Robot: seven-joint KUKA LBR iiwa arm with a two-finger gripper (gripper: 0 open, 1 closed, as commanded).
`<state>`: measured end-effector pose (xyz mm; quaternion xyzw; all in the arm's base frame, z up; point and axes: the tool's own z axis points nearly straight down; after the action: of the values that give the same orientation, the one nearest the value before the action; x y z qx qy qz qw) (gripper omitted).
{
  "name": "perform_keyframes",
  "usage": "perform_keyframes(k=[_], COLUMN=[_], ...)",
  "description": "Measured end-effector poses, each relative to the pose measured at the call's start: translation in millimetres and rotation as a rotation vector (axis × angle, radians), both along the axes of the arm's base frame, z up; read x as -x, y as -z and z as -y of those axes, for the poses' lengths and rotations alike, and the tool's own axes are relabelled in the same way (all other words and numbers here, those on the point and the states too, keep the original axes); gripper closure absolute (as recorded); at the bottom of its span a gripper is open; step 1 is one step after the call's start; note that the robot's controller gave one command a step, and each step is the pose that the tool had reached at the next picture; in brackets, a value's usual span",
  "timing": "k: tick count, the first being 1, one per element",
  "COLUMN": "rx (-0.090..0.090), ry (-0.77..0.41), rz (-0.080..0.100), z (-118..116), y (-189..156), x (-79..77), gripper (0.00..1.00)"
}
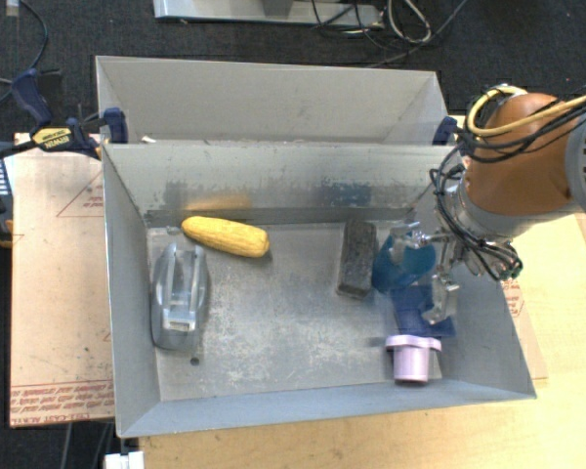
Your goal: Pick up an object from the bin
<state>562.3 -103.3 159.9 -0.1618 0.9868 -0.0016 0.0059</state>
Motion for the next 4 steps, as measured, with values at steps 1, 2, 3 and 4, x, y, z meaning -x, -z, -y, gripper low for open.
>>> perform_keyframes(k=[1, 2, 3, 4], rx=[-0.007, -0.005, 0.0, -0.002], ry=[-0.296, -0.439, -0.613, -0.61], rz=[-0.014, 0.002, 0.002, 0.003], z=[50, 41, 41, 41], y=[60, 68, 62, 58], x=[-70.7, -57.0, -59.3, -59.4], gripper=[0.0, 0.0, 1.0, 1.0])
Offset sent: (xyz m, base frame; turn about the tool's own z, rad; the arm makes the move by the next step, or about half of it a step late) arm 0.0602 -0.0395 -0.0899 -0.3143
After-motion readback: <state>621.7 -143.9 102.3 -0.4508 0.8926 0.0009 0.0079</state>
